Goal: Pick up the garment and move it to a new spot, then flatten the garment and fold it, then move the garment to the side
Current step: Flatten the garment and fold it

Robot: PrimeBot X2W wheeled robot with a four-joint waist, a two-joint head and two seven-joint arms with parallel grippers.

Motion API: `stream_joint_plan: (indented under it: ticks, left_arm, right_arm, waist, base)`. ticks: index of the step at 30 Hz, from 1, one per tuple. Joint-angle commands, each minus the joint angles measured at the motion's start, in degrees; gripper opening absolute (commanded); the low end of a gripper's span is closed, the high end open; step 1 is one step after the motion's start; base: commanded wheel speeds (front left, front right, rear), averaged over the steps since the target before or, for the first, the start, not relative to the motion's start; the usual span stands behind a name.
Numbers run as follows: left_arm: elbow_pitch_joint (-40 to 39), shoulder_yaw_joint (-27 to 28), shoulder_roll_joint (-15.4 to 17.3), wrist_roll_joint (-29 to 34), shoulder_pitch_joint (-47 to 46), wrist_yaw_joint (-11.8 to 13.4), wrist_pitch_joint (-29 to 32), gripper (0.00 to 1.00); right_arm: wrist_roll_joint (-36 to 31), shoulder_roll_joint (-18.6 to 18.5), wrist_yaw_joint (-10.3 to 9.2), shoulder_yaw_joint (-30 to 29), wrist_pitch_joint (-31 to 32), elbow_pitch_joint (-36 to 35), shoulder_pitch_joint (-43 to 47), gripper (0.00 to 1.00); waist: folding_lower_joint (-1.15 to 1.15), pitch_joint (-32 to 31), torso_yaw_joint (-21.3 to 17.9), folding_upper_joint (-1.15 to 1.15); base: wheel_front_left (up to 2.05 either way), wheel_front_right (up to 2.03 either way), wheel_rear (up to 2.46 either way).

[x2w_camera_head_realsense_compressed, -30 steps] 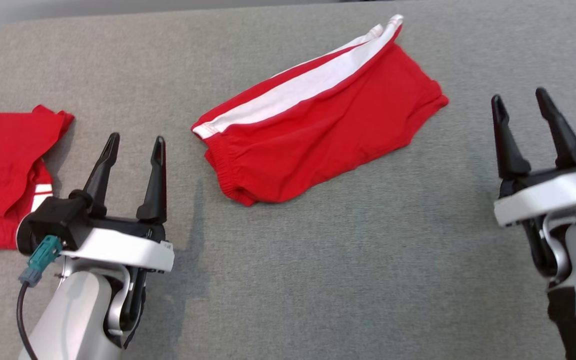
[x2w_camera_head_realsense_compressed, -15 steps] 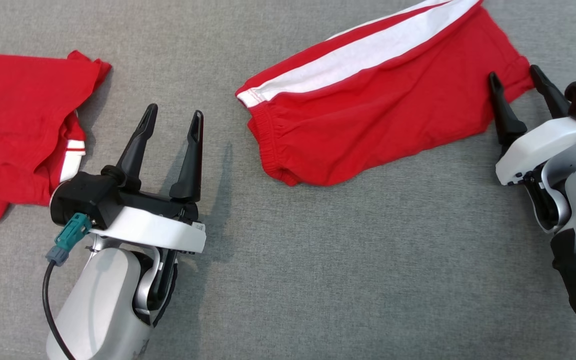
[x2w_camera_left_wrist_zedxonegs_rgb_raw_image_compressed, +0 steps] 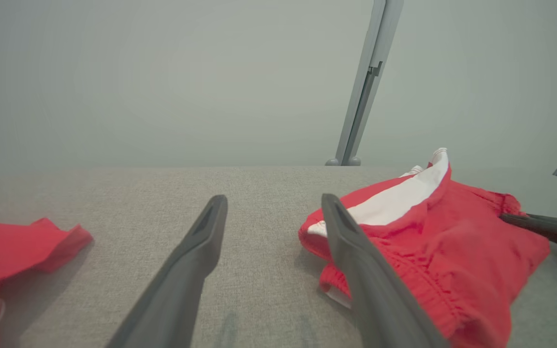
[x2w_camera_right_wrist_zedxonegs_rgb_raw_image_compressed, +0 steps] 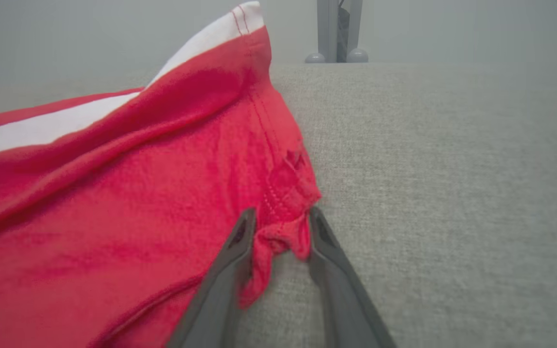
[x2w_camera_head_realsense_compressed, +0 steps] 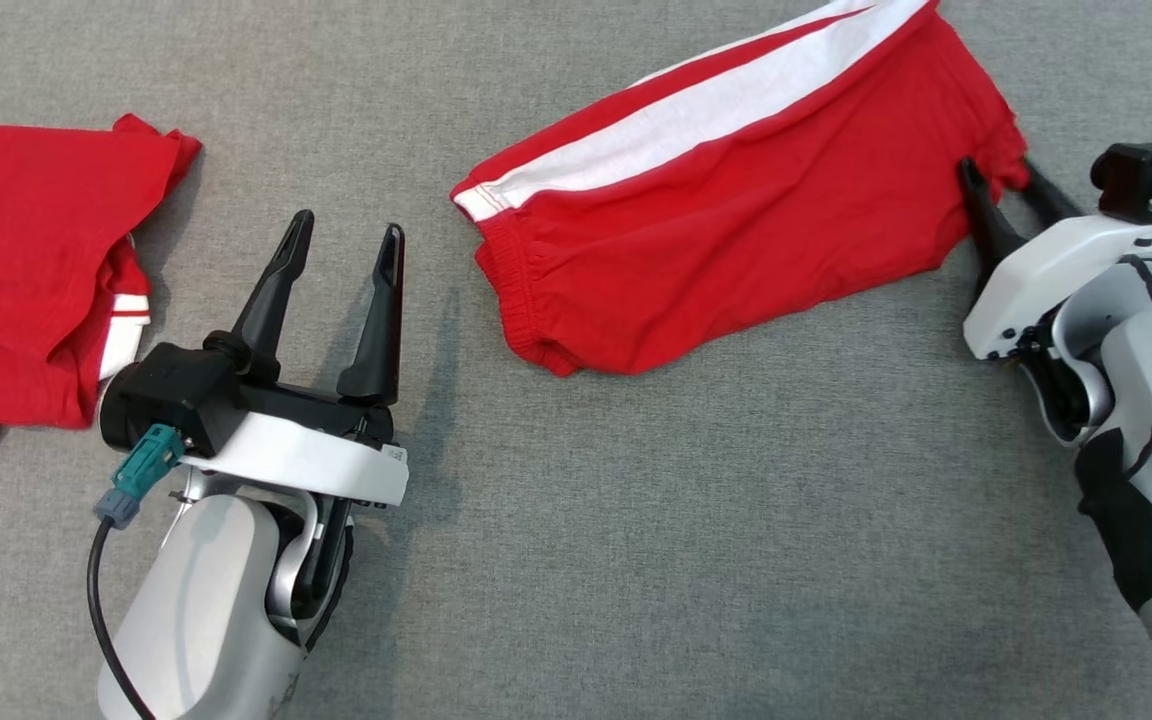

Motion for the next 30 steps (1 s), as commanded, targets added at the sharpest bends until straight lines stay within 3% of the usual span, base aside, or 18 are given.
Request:
stream_joint_plan:
  ticks: [1, 13, 22, 30]
  left_arm:
    - [0.11, 0.49, 0.16, 0.48, -0.25, -0.24, -0.15, 1.0]
    - [0.58, 2.11, 0.58, 1.06, 2.61, -0.13, -0.15, 1.0]
    - [-0.36, 3.21, 1.67, -0.1, 6.9, 1.15, 0.34, 1.0]
    - [-2.51, 3.37, 2.14, -0.76, 9.43, 2.17, 1.64, 1.0]
  right_arm:
    - [0.85, 0.56, -0.02, 1.12, 1.14, 1.68, 2.16, 0.0]
    - [9.12, 0.22, -0.02, 3.1, -6.22, -5.58, 10.29, 0.0]
    - [11.89, -0.74, -0.02, -0.91, -8.77, -14.67, 23.52, 0.0]
    - [11.14, -0.47, -0.02, -5.38, -7.17, -18.63, 28.4, 0.0]
  waist:
    - [0.0, -0.32, -0.46, 0.0]
    - [0.0, -4.25, -3.66, 0.0]
    - [0.0, -8.52, -7.15, 0.0]
    - [0.0, -10.01, -8.59, 0.0]
  base:
    - [0.0, 0.0, 0.0]
    - [0.0, 0.0, 0.0]
    - [0.0, 0.0, 0.0]
    - [0.0, 0.0, 0.0]
